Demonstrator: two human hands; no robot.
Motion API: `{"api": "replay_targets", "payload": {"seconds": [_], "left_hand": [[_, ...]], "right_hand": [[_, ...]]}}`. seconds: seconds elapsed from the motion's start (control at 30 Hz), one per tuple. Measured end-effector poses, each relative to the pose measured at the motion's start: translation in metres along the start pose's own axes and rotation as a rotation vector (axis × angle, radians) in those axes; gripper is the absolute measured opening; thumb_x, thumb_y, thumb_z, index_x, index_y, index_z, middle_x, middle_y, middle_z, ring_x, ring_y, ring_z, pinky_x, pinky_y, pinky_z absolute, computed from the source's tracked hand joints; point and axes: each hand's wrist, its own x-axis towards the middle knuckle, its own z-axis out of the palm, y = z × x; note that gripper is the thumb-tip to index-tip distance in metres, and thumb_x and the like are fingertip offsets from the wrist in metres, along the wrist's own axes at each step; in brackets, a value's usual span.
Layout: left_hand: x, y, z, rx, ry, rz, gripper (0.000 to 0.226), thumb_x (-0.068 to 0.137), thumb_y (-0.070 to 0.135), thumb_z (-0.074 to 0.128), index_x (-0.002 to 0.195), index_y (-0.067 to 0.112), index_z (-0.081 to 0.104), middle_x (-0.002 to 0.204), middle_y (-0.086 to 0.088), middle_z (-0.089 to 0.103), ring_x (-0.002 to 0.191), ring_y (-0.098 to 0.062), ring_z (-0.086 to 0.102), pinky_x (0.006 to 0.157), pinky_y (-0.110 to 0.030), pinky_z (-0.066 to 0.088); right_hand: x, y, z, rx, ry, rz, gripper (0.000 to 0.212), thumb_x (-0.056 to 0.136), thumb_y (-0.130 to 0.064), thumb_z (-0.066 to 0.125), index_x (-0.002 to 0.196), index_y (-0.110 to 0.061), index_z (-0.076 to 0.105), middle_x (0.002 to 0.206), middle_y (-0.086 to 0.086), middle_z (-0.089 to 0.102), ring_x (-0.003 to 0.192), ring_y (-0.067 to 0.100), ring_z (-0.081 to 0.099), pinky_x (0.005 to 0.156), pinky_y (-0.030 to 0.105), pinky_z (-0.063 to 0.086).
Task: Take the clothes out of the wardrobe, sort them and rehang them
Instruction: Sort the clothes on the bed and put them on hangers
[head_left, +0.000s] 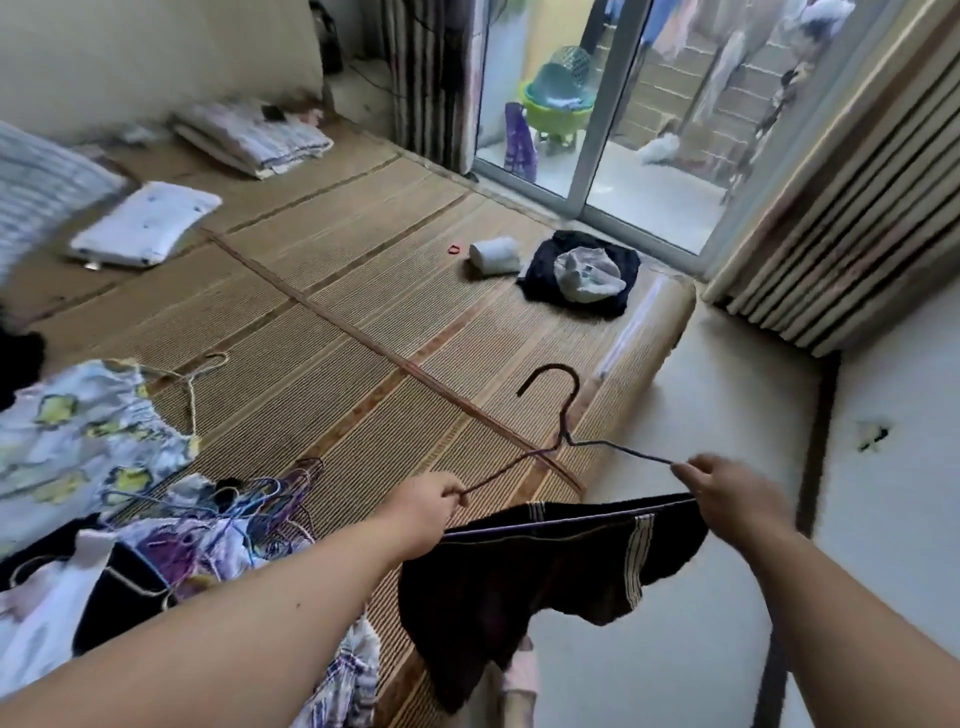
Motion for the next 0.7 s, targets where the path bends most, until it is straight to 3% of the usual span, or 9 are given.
{"api": "replay_targets", "payload": {"seconds": [0.1, 0.17, 0.33, 0.43, 0.57, 0.7], "left_hand": [[0.048, 0.002, -0.004, -0.028, 0.054, -0.106, 0.028, 0.095, 0.022, 0.043, 0.075, 0.036, 0.057, 0.082, 0.009, 0.06, 0.061, -0.009, 0.05, 0.051, -0.025, 0.038], [0.085, 0.002, -0.005, -0.033, 0.1, -0.206, 0.026, 0.094, 0.021, 0.043, 0.076, 0.034, 0.058, 0.074, 0.011, 0.057, 0.062, -0.009, 0.05, 0.051, -0.025, 0.035], [0.155, -0.017, -0.003, -0.004, 0.147, -0.417, 0.025, 0.095, 0.021, 0.041, 0.077, 0.03, 0.056, 0.081, 0.008, 0.062, 0.071, -0.012, 0.055, 0.054, -0.026, 0.037], [0.182, -0.042, -0.005, 0.068, 0.157, -0.526, 0.028, 0.096, 0.022, 0.039, 0.073, 0.03, 0.052, 0.082, 0.009, 0.059, 0.072, -0.009, 0.053, 0.052, -0.024, 0.033], [0.21, -0.075, -0.001, 0.091, 0.205, -0.63, 0.027, 0.096, 0.023, 0.039, 0.073, 0.03, 0.05, 0.083, 0.009, 0.056, 0.072, -0.008, 0.05, 0.054, -0.023, 0.033], [0.234, -0.099, -0.004, 0.113, 0.235, -0.65, 0.023, 0.097, 0.022, 0.04, 0.079, 0.031, 0.052, 0.094, 0.003, 0.06, 0.083, -0.018, 0.051, 0.069, -0.026, 0.037]], "right_hand": [[0.093, -0.033, 0.016, 0.01, -0.064, -0.101, 0.029, 0.091, -0.041, 0.053, 0.088, -0.015, 0.067, 0.077, 0.008, 0.061, 0.074, 0.028, 0.055, 0.063, 0.033, 0.042], [0.151, -0.052, 0.032, 0.035, -0.113, -0.16, 0.03, 0.091, -0.043, 0.053, 0.089, -0.016, 0.067, 0.086, 0.009, 0.063, 0.079, 0.027, 0.057, 0.068, 0.033, 0.046], [0.256, -0.099, 0.086, -0.016, -0.218, -0.326, 0.033, 0.092, -0.048, 0.049, 0.101, -0.02, 0.064, 0.103, 0.005, 0.052, 0.091, 0.025, 0.053, 0.072, 0.032, 0.043], [0.288, -0.124, 0.127, -0.05, -0.315, -0.374, 0.033, 0.091, -0.051, 0.05, 0.102, -0.022, 0.061, 0.1, 0.002, 0.047, 0.082, 0.021, 0.052, 0.067, 0.028, 0.039], [0.322, -0.149, 0.184, -0.075, -0.447, -0.402, 0.032, 0.091, -0.052, 0.048, 0.096, -0.022, 0.058, 0.093, 0.007, 0.055, 0.073, 0.021, 0.056, 0.06, 0.026, 0.04], [0.345, -0.175, 0.225, -0.115, -0.456, -0.436, 0.032, 0.092, -0.05, 0.048, 0.088, -0.02, 0.055, 0.093, 0.009, 0.057, 0.071, 0.019, 0.052, 0.06, 0.028, 0.037]]}}
